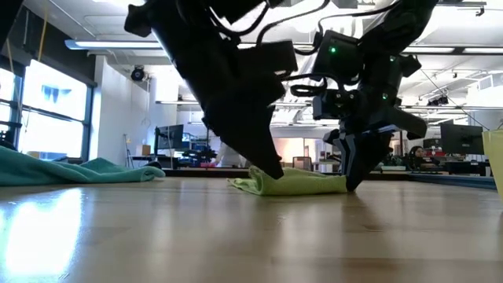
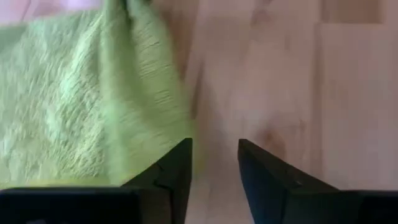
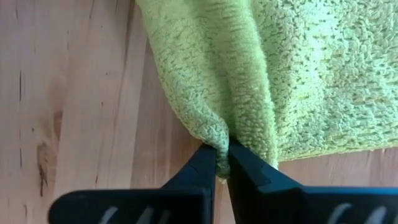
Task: Roll microfiber towels into tight, uniform cylinder then place into a basket
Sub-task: Roll the light green microfiber cloth
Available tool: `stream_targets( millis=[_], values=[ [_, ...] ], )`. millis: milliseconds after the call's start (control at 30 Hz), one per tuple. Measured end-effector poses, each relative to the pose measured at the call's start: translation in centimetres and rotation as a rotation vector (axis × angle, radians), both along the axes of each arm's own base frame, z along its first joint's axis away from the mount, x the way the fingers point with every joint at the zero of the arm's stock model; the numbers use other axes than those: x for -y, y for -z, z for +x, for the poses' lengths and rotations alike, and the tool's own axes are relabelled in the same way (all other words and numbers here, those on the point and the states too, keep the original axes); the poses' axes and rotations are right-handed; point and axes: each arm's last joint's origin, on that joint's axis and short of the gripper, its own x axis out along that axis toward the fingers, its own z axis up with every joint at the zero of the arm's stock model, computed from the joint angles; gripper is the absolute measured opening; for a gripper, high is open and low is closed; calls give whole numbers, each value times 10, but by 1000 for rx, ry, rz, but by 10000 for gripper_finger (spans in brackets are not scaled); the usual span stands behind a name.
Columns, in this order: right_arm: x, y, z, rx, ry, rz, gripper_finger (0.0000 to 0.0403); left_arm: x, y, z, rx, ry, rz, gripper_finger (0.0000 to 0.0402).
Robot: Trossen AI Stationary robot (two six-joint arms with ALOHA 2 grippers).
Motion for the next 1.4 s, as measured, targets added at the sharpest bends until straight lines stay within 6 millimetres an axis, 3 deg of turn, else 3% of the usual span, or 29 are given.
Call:
stream_targets(
  millis=[167, 267, 633, 867, 1133, 1267, 1400],
  values=[
    [2, 0, 0, 0, 3, 15, 11, 9, -3, 0, -19, 132, 163, 145],
    [2, 0, 0, -1, 2, 16, 11, 8, -3, 0, -31, 124, 254, 149],
    [1, 1, -1, -2, 1, 15, 12, -19, 21, 3, -117, 55, 202, 150],
    [0, 1, -1, -1, -13, 47, 12, -34, 26, 4, -84, -105, -14, 131],
    [-7, 1, -3, 0, -112, 370, 12, -31, 25, 7, -64, -126, -376, 15],
    [-10, -2, -2, 24, -157, 503, 12, -23, 17, 11, -35, -65, -595, 15],
    [-10, -2, -3, 15, -152, 518, 11, -23, 5, 12, 20, -37, -627, 18]
  ],
)
